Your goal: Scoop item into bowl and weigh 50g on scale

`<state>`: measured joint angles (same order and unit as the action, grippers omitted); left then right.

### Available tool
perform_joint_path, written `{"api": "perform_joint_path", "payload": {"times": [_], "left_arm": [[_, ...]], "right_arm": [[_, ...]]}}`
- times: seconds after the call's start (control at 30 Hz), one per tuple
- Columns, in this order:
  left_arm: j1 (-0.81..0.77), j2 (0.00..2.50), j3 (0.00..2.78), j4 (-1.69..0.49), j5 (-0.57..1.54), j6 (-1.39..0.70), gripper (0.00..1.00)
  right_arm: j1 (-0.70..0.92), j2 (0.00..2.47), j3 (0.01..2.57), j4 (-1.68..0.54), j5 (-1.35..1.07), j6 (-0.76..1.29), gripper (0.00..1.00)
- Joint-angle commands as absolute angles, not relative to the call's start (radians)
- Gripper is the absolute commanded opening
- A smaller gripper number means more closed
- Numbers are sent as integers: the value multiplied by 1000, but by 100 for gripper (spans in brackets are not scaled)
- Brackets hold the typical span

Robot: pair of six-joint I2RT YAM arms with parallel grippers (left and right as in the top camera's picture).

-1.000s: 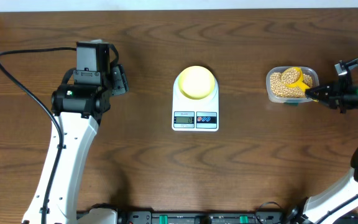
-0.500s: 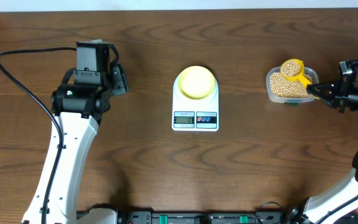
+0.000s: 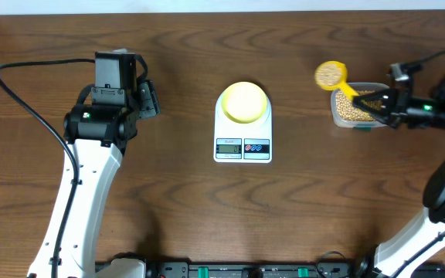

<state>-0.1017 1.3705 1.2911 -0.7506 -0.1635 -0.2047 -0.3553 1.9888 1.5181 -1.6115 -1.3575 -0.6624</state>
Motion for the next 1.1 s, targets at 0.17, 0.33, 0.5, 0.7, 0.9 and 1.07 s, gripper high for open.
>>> {"api": "perform_joint_path", "payload": {"times": [0.17, 0.33, 0.5, 0.7, 0.9, 1.07], "left_arm": [[-101, 1352, 1288, -746, -177, -187, 73], [-101, 1352, 1288, -746, -177, -187, 73], [-101, 1352, 1288, -746, -177, -187, 73], [-102, 1352, 1288, -751, -78, -145, 73], [-111, 1352, 1288, -850, 135, -83, 73], [-175, 1352, 1288, -965, 274, 61, 73]], "right_arm": [[-163, 1995, 1517, -1568, -1491, -692, 1], [-83, 1995, 1517, -1512, -1503, -643, 1], [-15, 1995, 1517, -1412, -1502, -558, 1], [57, 1995, 1517, -1177, -1493, -332, 1], [78, 1995, 1517, -1012, -1433, -163, 1], [78, 1995, 1517, -958, -1412, -115, 1]]}}
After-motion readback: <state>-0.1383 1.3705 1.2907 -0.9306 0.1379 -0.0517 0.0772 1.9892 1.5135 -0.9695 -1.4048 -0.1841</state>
